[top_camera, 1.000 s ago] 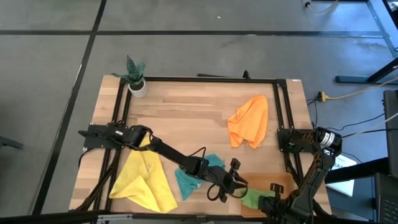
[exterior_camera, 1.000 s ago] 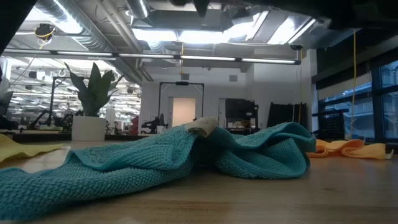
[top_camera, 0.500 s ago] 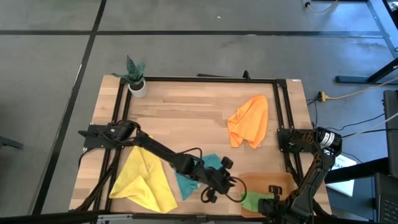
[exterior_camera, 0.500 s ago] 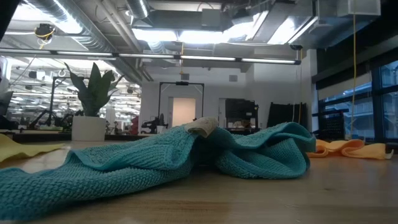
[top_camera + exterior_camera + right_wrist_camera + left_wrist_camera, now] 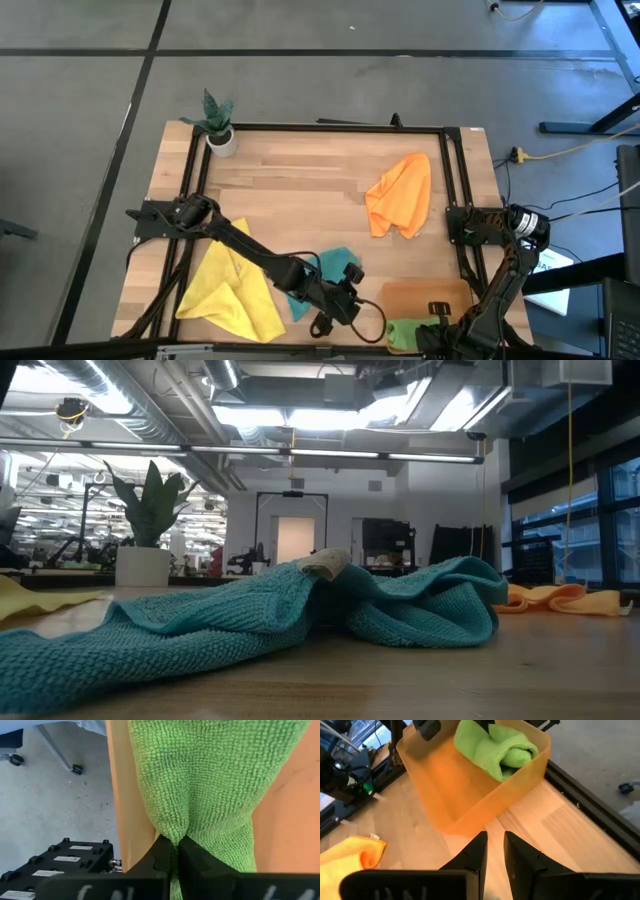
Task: Roll microfiber towels into tight, uniform cylinder then place into a basket
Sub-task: Put the green microfiber towel into the orange bin, then roll the blue microfiber towel
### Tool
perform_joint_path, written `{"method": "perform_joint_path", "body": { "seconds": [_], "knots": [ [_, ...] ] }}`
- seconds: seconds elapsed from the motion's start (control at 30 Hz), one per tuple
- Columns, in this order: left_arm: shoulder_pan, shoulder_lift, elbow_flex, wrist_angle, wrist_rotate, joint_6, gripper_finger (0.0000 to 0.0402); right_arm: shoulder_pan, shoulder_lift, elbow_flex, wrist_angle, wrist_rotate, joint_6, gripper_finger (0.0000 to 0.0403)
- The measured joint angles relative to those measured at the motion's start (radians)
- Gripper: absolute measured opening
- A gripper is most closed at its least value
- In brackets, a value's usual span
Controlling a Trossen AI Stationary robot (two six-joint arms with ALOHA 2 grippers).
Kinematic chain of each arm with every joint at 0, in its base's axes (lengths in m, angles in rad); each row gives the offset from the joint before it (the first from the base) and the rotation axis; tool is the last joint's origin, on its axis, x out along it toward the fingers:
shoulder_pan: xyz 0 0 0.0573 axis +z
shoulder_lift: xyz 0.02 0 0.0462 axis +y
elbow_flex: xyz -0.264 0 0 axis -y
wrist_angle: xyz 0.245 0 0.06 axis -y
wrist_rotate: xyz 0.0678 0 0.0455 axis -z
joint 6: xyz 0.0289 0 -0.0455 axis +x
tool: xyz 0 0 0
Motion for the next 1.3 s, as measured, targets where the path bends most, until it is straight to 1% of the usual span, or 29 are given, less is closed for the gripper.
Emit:
{"method": "perform_joint_path", "body": {
  "seconds": [0.17,0.27,0.53,0.7,0.83,1.0,1.1,1.2,1.3],
  "knots": [
    [0.0,0.0,0.0,0.0,0.0,-0.008,0.0055,0.0,0.0,0.0,-0.001,0.0,0.022,0.0015],
    [0.0,0.0,0.0,-0.002,0.0,-0.009,0.0051,0.0,0.0,0.0,0.004,-0.006,0.023,0.0024],
    [0.0,0.0,0.0,-0.002,0.003,-0.009,0.0053,0.0,0.0,0.0,0.002,-0.018,0.023,0.0073],
    [0.0,0.001,0.0,-0.002,0.002,-0.009,0.0048,0.0,0.0,0.0,0.001,-0.065,0.026,0.0108],
    [0.0,0.002,0.0,-0.002,0.002,-0.009,0.0047,-0.003,0.0,0.0,-0.004,-0.07,-0.021,0.0138],
    [0.001,0.002,0.0,-0.002,0.002,-0.009,0.0047,-0.015,0.0,0.003,-0.019,-0.089,-0.029,0.0156],
    [0.004,0.002,0.0,-0.002,0.002,-0.009,0.0047,-0.016,0.0,0.029,-0.051,-0.087,-0.055,0.0158],
    [0.007,0.002,0.0,-0.002,0.002,-0.009,0.0047,-0.016,0.0,0.089,-0.148,-0.058,-0.053,0.0158],
    [0.008,0.002,0.0,-0.002,0.002,-0.009,0.0047,-0.016,0.0,0.154,-0.261,0.014,-0.055,0.0158]
  ]
}}
